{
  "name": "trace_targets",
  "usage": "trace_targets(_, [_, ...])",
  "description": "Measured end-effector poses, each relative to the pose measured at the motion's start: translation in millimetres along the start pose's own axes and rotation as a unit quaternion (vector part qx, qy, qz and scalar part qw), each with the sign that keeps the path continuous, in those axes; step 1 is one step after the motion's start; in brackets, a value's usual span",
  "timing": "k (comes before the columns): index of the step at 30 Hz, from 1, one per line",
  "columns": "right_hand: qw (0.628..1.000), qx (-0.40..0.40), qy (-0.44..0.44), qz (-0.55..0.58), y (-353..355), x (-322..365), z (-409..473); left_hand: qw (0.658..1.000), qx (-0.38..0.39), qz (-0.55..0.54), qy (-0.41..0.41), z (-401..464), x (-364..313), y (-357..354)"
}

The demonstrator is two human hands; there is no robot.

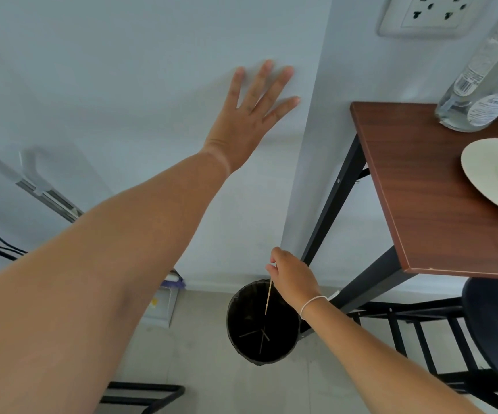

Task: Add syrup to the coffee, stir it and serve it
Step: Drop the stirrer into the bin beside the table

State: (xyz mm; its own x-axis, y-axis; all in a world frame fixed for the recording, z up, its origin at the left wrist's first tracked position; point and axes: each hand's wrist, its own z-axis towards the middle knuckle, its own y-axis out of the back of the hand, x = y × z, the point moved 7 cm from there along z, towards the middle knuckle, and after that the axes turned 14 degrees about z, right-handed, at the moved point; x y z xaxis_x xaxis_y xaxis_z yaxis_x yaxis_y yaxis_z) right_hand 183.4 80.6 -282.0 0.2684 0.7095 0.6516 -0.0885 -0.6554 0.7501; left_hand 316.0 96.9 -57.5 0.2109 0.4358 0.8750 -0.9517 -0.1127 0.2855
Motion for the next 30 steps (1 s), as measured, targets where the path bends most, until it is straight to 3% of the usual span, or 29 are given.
trace_targets(11, [1.0, -0.015, 0.017, 0.002, 21, 19, -2, 1.0, 0.01, 0.021, -0.009, 1, -1, -3])
trace_targets(21, [0.992, -0.083, 0.082, 0.035, 97, 82, -27, 0.997, 0.066, 0.04, -0.017, 1, -2, -6])
trace_targets(30, [0.952, -0.229, 0.185, 0.088, 224, 138, -95, 0.979, 0.166, -0.115, 0.0, -3, 10, 13])
